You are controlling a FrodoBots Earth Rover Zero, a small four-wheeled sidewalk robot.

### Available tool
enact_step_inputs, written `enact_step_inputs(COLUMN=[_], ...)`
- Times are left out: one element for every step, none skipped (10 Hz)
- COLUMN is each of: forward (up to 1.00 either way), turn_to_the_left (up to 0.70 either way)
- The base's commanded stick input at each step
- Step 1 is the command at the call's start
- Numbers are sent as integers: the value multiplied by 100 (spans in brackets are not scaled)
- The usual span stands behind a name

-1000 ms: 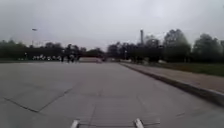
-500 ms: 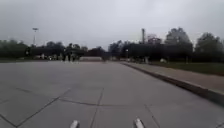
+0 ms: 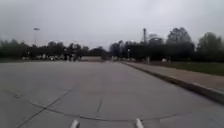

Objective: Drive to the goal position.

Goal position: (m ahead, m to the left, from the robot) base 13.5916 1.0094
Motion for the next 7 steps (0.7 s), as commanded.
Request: enact_step_inputs(forward=[70, 70, 70, 70, 70, 70, 70], turn_to_the_left=[-30, -35, -35, -35, -35, -35, -28])
